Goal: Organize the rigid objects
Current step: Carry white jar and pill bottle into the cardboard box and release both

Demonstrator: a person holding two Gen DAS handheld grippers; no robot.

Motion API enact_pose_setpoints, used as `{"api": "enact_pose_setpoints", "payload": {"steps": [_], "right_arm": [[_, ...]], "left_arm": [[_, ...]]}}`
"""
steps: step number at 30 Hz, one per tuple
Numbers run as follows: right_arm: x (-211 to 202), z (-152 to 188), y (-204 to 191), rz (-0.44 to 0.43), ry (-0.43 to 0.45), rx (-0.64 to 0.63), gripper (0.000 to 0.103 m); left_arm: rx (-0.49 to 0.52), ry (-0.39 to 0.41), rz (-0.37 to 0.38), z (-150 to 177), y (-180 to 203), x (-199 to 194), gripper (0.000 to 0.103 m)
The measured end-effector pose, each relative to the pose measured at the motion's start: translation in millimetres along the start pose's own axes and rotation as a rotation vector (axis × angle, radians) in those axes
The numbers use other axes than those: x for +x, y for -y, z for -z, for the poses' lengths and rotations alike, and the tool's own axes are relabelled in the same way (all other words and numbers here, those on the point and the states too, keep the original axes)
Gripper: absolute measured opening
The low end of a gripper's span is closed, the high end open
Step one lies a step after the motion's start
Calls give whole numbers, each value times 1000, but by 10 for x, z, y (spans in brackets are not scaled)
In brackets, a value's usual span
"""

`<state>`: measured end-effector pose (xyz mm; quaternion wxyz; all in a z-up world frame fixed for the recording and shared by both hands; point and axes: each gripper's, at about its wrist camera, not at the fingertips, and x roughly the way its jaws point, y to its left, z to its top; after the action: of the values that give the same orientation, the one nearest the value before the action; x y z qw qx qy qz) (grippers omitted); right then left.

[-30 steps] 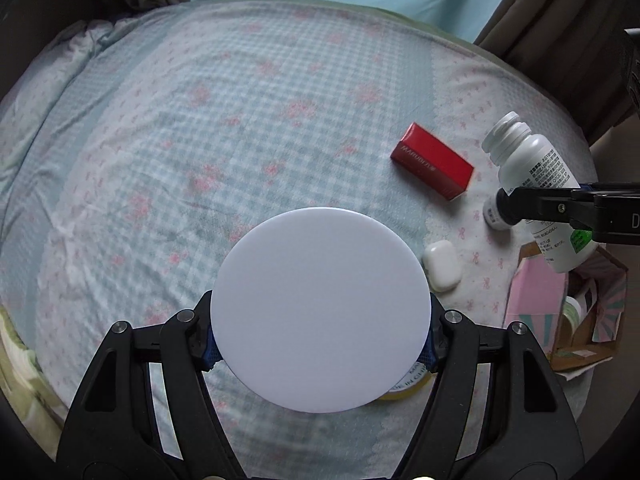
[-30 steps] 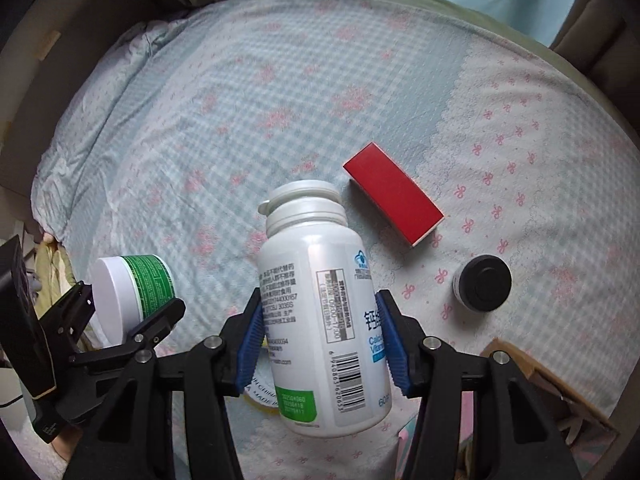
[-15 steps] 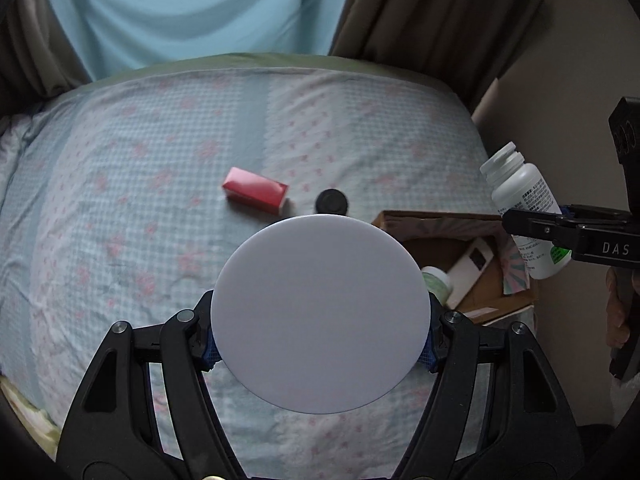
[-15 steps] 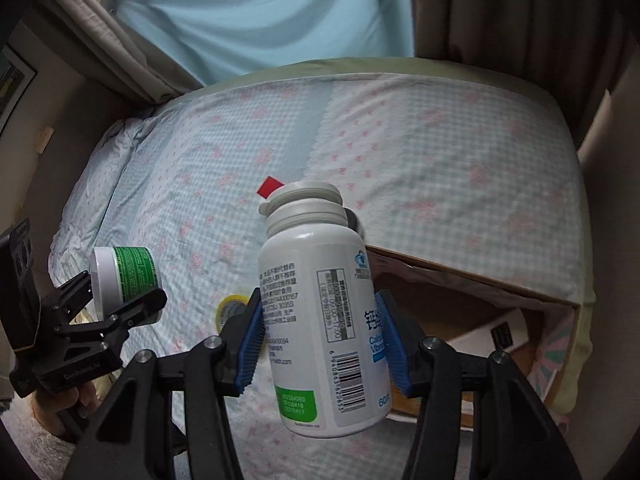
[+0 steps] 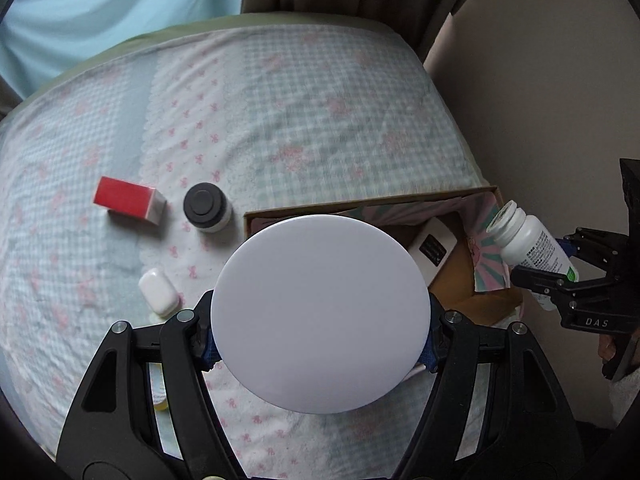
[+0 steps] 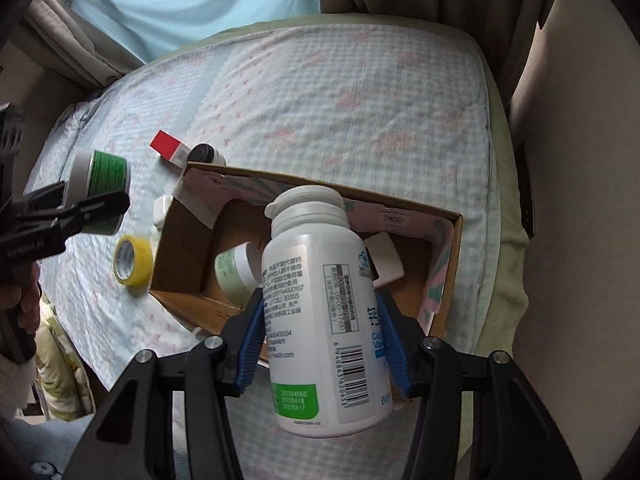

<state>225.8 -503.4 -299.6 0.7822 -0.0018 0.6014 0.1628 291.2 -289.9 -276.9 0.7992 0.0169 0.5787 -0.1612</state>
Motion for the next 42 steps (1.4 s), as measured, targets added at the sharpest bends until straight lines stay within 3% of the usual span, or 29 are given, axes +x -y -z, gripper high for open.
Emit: {"api": "enact_pose_setpoints", "payload": {"steps": [5, 9, 18, 24, 25, 26, 27, 29, 33, 42], "right_arm": [[384, 80, 30, -11, -15, -146, 48], [693, 146, 25, -32, -46, -199, 47], [1018, 169, -44, -54, -116, -366, 47], [1195, 146, -93, -63, -225, -458, 49], [1207, 128, -92, -51, -236, -458, 58], [1215, 117, -82, -44, -253, -448, 69], [1216, 100, -68, -53, -272, -433, 89], [1159, 71, -63, -67, -263, -426, 103], [1073, 30, 21, -89, -256, -345, 103], [796, 167, 100, 29, -205, -292, 103]], "left_arm": [[65, -87, -31, -119, 97, 699, 68], [100, -144, -64, -130, 101, 1043, 68], [142, -198, -94, -105, 68, 1308, 68], [163, -224, -92, -143, 104, 1389, 72], [163, -215, -86, -151, 112, 1365, 89], [167, -202, -75, -167, 127, 1324, 99], [174, -187, -43, -177, 153, 1267, 103], [213, -163, -78, -187, 222, 1178, 103], [249, -159, -93, -169, 256, 1074, 103], [222, -138, -102, -116, 230, 801, 103]]}}
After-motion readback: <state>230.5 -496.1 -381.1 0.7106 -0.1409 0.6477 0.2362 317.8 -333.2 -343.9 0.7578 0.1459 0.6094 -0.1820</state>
